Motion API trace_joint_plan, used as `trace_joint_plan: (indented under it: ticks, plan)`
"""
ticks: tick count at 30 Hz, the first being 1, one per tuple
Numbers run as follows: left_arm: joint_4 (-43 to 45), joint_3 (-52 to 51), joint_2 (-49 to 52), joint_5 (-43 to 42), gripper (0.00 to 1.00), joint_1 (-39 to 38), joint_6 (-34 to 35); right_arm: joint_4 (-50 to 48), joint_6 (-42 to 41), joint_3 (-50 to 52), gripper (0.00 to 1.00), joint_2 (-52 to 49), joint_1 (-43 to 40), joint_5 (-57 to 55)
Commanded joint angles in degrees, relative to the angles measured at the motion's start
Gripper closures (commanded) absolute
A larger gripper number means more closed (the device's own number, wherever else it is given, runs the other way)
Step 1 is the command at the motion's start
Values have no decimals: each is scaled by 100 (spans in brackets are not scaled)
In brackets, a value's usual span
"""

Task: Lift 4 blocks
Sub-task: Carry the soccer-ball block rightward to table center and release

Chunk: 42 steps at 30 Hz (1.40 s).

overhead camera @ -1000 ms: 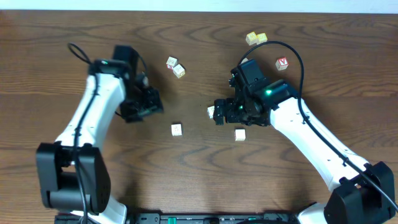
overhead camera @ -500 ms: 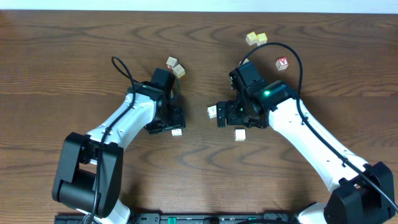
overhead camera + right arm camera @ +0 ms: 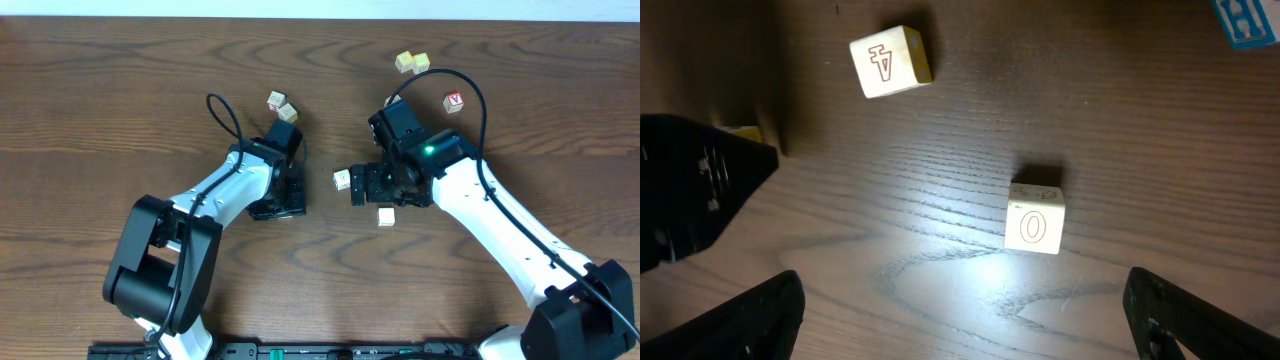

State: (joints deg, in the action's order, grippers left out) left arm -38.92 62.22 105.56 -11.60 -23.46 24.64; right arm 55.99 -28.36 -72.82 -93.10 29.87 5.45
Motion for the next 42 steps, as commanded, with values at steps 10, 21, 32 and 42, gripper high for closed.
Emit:
trace_joint_plan:
  ticks: [10,21,32,42]
  plan:
    - [269,-35,76,74,67,-365,-267,13,-101,-87,1,7,20,-166]
    - [671,-35,81,74,67,-813,315,61,-101,-87,1,7,20,-243]
    - [769,-35,81,68,59,-876,201,63,-98,-90,1,7,17,-247]
    - [304,289,-153,26,50,-758,201,15,-96,-87,1,7,17,-306]
